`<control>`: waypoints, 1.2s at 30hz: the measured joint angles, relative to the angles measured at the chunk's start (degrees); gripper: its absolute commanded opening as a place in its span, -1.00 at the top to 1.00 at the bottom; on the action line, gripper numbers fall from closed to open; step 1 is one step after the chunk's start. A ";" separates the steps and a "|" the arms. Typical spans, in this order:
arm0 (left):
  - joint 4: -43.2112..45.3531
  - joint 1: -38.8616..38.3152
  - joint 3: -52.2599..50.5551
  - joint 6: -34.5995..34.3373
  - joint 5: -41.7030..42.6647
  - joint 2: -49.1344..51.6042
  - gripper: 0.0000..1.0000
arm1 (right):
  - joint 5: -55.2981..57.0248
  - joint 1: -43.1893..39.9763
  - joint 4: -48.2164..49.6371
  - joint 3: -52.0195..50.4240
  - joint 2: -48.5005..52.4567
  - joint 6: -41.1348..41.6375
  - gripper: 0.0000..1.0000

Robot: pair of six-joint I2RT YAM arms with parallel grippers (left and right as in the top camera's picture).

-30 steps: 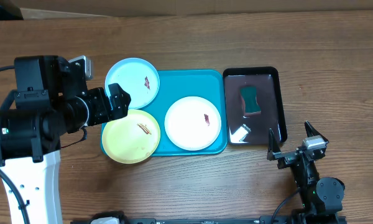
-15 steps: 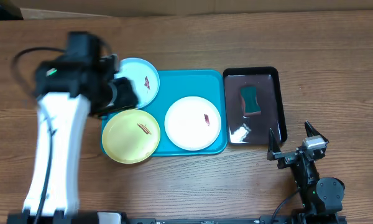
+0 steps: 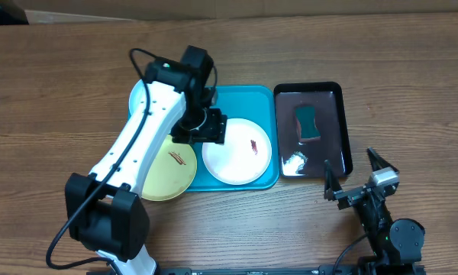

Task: Clean dirty plates on tray and stack at the side

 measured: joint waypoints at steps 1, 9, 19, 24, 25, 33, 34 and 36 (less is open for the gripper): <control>0.37 -0.15 0.00 -0.02 0.00 0.07 -0.49 | -1.27 0.02 -1.53 0.17 0.00 1.20 -1.00; 1.05 0.26 0.22 -1.16 -0.63 0.07 -0.47 | -2.05 0.02 -16.31 20.90 9.11 5.99 -1.00; 9.64 -1.40 -5.25 -5.42 -3.93 -0.02 -0.33 | -2.75 0.00 -55.89 72.46 55.56 4.50 -1.00; 15.91 -1.79 -12.68 -6.29 -4.72 -0.02 -0.01 | -7.15 0.00 -67.78 84.15 73.53 4.33 -0.58; 16.85 -1.73 -13.92 -6.40 -4.90 -0.02 -0.01 | -7.74 0.02 -68.63 84.94 76.04 4.13 -0.47; 20.31 -1.64 -16.31 -6.40 -7.91 -0.02 0.06 | -9.18 0.13 -70.07 85.33 88.24 4.15 -0.30; 21.11 -1.64 -16.59 -6.43 -8.33 -0.02 0.07 | -9.11 0.20 -70.05 85.33 89.50 4.20 -0.30; 22.21 -1.64 -17.33 -6.45 -9.05 -0.02 0.08 | -8.46 0.46 -70.03 85.33 91.89 4.15 -0.30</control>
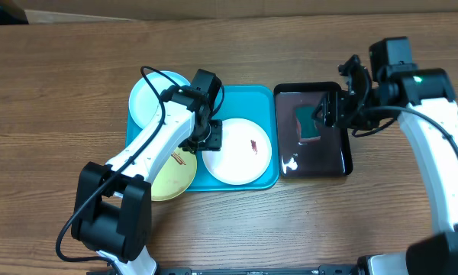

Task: Clean dirty plates on tray and stack at the side

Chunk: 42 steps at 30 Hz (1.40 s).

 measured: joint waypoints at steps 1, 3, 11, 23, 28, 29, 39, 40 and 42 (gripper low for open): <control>0.81 0.00 -0.50 0.02 -0.24 0.00 0.09 | 0.48 0.11 0.04 0.00 0.92 0.00 -0.31; 2.71 0.00 -1.66 -0.07 -0.61 0.00 0.17 | 1.62 0.42 0.13 0.00 2.80 -0.02 -0.31; 6.73 0.00 -4.74 -1.09 -2.36 0.00 0.39 | 4.92 0.42 3.06 -0.02 6.67 0.00 -0.31; 9.60 0.00 -6.88 -1.22 -6.27 0.00 0.66 | 5.62 0.42 9.62 -3.08 6.80 0.02 -0.24; 11.17 -0.07 -7.48 -1.27 -6.43 0.00 0.56 | 5.73 0.42 14.58 -8.17 6.80 0.37 -0.23; 11.43 -0.07 -7.65 -1.27 -6.43 0.09 0.59 | 5.75 0.42 15.19 -9.16 6.80 0.46 -0.23; 13.35 -0.15 -8.15 -1.27 -6.36 2.03 0.69 | 8.59 0.42 16.72 -10.54 6.82 0.68 -0.25; 13.38 -0.15 -8.15 -1.29 -6.34 2.03 0.71 | 8.85 0.42 16.74 -10.54 6.82 0.68 -0.24; 13.53 -0.15 -8.15 -1.29 -6.32 2.03 0.75 | 9.44 0.42 17.00 -10.54 6.82 0.68 -0.24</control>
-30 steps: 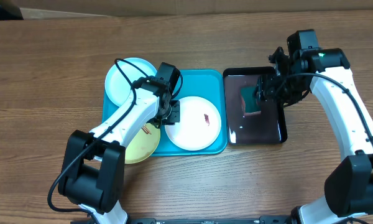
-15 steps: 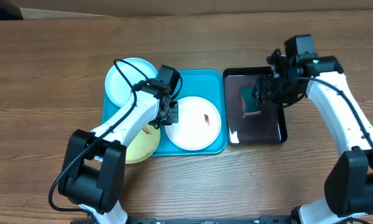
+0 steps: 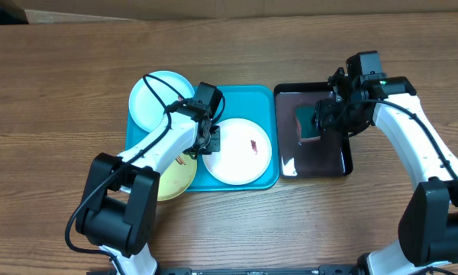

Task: Clean dirty plates on tray and stack at the side

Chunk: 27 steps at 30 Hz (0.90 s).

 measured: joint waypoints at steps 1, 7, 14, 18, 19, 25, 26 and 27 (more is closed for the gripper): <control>0.13 0.00 0.00 0.02 0.00 0.00 0.76 | 0.15 0.00 0.48 -0.02 0.00 0.00 -0.24; 1.75 0.00 -0.02 0.20 0.24 0.00 0.92 | 1.03 0.02 5.90 -3.17 0.00 0.11 -0.33; 1.49 0.66 1.64 0.55 0.63 0.44 0.92 | 3.23 0.74 8.17 -5.35 0.00 0.20 -0.32; 1.49 2.40 4.07 1.29 0.81 0.63 0.91 | 7.39 3.48 9.68 -5.35 0.00 0.20 -0.32; 1.57 2.67 4.33 1.44 0.81 0.63 0.92 | 8.63 4.35 10.03 -5.35 0.11 0.20 -0.32; 1.44 3.02 4.46 1.62 0.81 0.66 0.91 | 12.92 9.40 12.83 -5.35 5.60 0.28 -0.18; 1.40 3.02 4.46 1.62 0.81 0.66 0.91 | 13.35 9.81 13.22 -5.35 6.82 0.63 -0.18; 1.27 3.02 4.46 1.62 0.81 0.66 0.90 | 13.57 10.03 13.64 -5.35 7.67 0.72 -0.18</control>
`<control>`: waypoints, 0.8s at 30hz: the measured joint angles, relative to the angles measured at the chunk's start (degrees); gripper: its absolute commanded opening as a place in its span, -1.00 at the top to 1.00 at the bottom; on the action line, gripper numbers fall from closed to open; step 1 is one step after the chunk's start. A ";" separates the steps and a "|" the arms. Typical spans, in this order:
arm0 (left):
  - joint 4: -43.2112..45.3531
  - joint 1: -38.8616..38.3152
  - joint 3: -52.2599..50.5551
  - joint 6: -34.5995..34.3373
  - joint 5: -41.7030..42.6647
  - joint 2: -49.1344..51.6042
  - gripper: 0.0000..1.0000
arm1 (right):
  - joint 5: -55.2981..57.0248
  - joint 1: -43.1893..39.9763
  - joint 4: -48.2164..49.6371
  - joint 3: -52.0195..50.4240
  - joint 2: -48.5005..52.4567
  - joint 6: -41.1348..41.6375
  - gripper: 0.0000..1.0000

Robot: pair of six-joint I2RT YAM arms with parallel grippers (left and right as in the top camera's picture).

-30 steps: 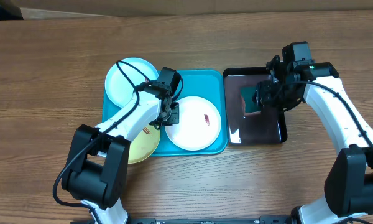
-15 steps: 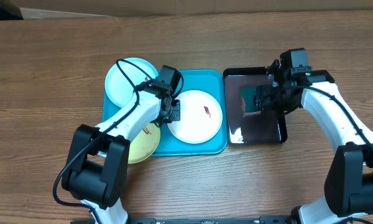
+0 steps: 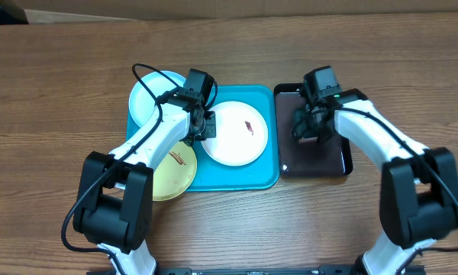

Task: Clean dirty plates on tray and stack at the side

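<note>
A white plate [image 3: 237, 141] with a red smear [image 3: 248, 127] lies on the blue tray [image 3: 244, 176]. My left gripper [image 3: 204, 128] sits on the plate's left rim and looks shut on it. My right gripper [image 3: 305, 126] is low over the upper left of the black tray [image 3: 320, 156]. It covers the spot where the green sponge lies, so the sponge is hidden. Its jaws cannot be made out from above.
A pale blue plate [image 3: 146, 103] rests at the blue tray's upper left edge. A yellow plate [image 3: 172, 172] with a reddish mark lies at its lower left, half off the tray. Bare wooden table surrounds both trays.
The white plate and my left gripper on its rim have shifted toward the tray's far side. My right gripper has moved left and down onto the sponge's spot, hiding it.
At first my left gripper hovered over the white plate's left edge while the right arm rested at the near right. Then the right arm was above the black tray by the sponge, and the left gripper was at the plate's rim. Now the plate sits farther back and the sponge is covered.
</note>
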 measured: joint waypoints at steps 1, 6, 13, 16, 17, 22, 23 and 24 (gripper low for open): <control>0.02 0.00 0.00 0.02 0.00 0.00 0.89 | 0.20 0.04 0.35 0.00 0.66 0.22 -0.18; -0.02 0.00 0.00 0.13 0.81 0.00 0.88 | 1.79 0.04 1.03 0.00 1.40 0.70 -0.15; -0.17 -1.33 -0.04 0.13 1.49 0.00 0.86 | 2.51 0.04 1.68 0.00 1.42 0.76 -0.22; -0.20 -1.88 -0.46 0.13 1.73 0.00 0.83 | 2.71 0.04 2.71 0.00 1.42 0.79 -0.21; -0.20 -1.92 -0.61 0.13 1.75 0.00 0.83 | 2.69 0.04 2.93 0.00 1.42 0.79 -0.19; -0.17 -2.05 -0.76 0.13 1.75 0.00 0.82 | 2.69 0.04 3.72 0.00 1.44 0.76 -0.16; -0.17 -2.05 -0.76 0.13 1.75 0.00 0.82 | 2.69 0.04 3.74 0.00 1.44 0.76 -0.11; -0.15 -2.05 -0.76 0.13 1.75 0.00 0.81 | 2.69 0.04 3.78 0.00 1.53 0.76 -0.04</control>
